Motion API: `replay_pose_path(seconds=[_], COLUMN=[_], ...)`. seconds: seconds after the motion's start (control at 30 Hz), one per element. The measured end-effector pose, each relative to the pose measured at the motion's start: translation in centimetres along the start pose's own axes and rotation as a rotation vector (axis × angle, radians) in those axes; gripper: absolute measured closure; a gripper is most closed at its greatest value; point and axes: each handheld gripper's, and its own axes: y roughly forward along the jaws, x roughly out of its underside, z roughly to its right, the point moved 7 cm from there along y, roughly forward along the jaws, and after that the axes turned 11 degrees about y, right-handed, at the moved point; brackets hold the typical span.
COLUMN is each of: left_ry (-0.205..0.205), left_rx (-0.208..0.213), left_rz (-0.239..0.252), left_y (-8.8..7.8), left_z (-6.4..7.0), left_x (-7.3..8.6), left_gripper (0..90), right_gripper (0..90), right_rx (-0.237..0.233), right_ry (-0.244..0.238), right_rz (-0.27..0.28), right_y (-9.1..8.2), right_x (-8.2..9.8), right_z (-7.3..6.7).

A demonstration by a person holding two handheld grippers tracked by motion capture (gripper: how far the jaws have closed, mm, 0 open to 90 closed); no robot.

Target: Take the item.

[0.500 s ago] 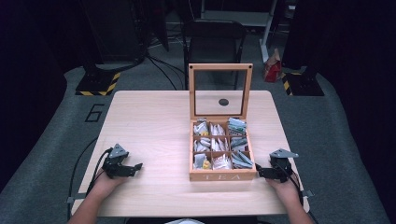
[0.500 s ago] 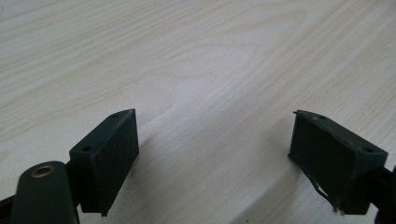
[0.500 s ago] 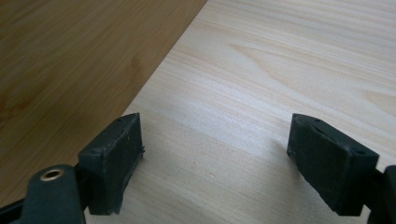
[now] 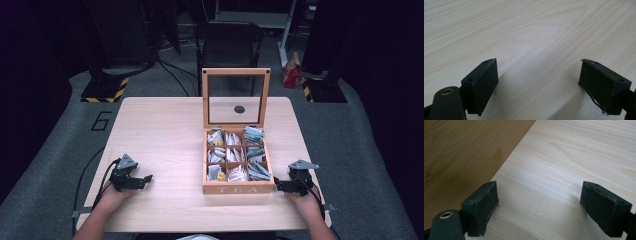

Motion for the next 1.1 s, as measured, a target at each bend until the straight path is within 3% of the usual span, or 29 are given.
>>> replay_pose_path(seconds=[0.53, 0.8, 1.1], left_ry=[-0.001, -0.003, -0.001], left_rx=[0.000, 0.001, -0.009], left_rz=[0.000, 0.001, 0.012], left_y=[0.0, 0.0, 0.1], left_z=[0.0, 0.0, 0.0], left_x=[0.0, 0.0, 0.0], left_gripper=[15.1, 15.1, 15.1], right_gripper=[21.0, 32.2, 37.9], right_rx=[-0.012, -0.015, -0.060], right_ry=[-0.005, -0.010, -0.048], right_rz=[0.001, -0.023, -0.008], right_y=[-0.2, -0.5, -2.0], right_x=[0.0, -0.1, -1.4], right_z=[-0.1, 0.0, -1.3])
